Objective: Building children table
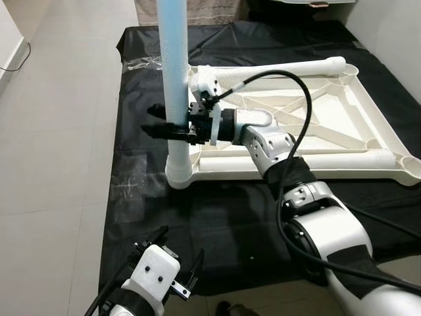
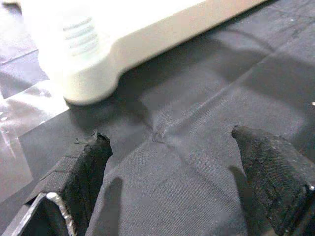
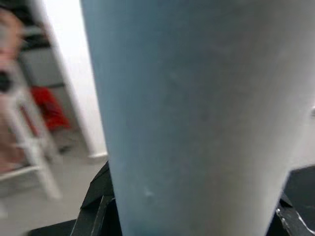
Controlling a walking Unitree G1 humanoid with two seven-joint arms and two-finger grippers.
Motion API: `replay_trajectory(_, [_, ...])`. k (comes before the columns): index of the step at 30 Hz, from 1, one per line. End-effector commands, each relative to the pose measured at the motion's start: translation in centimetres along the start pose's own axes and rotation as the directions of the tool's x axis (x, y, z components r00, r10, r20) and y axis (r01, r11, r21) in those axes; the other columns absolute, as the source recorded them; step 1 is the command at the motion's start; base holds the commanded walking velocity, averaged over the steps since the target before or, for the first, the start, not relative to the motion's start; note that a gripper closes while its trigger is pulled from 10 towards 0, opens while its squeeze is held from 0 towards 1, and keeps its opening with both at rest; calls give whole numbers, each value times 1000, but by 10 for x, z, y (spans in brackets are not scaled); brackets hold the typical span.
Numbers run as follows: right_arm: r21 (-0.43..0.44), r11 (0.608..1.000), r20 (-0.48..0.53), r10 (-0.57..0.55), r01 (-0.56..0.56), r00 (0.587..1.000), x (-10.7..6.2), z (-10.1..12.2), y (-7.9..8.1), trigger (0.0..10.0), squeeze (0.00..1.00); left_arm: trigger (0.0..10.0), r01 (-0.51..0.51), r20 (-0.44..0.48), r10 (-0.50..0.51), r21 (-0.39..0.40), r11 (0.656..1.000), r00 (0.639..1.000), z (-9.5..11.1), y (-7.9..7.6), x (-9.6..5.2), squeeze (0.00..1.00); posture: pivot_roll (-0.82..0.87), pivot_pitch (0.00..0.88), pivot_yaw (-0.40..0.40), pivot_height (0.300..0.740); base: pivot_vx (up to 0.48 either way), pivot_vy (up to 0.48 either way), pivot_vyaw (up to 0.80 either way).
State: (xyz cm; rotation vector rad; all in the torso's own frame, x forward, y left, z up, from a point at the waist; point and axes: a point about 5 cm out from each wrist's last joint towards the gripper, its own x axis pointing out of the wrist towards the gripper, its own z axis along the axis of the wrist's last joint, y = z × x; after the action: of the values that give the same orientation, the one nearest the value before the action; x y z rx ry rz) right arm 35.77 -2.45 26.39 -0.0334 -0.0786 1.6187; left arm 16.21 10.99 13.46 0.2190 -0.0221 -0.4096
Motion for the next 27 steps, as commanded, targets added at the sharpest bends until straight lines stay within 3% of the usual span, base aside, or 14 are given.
replay_trajectory(1, [236, 968, -99, 110, -84, 989, 0, -53, 15, 10000, 0, 10000, 11, -19, -11, -12, 1000, 1000, -3, -3, -2, 0, 59, 255, -75, 740, 0, 0, 0])
replay_trajectory(6, [236, 958, -89, 190, -164, 978, -3, -55, 22, 10000, 0, 10000, 12, -19, -12, -13, 1000, 1000, -3, -3, -2, 0, 59, 255, -75, 740, 0, 0, 0])
replay_trajectory(9, [159, 984, -154, 109, -84, 982, 0, -62, 18, 10000, 0, 10000, 11, -19, -11, -13, 1000, 1000, -3, -3, -2, 0, 59, 255, -75, 740, 0, 0, 0])
replay_trajectory(19, [57, 998, -291, 18, -1, 957, 2, -72, 21, 10000, 0, 10000, 7, -18, -7, -12, 1000, 1000, -3, -3, -1, 0, 59, 255, -75, 740, 0, 0, 0])
replay_trajectory(26, [55, 993, -330, -82, 105, 940, 5, -76, 17, 10000, 0, 10000, 8, -18, -8, -12, 1000, 1000, -3, -2, -2, 0, 56, 255, -71, 740, 0, 0, 0])
replay_trajectory(27, [59, 984, -337, -137, 166, 931, 5, -79, 15, 10000, 0, 10000, 8, -18, -8, -12, 1000, 1000, -3, -2, -2, 0, 56, 255, -71, 740, 0, 0, 0])
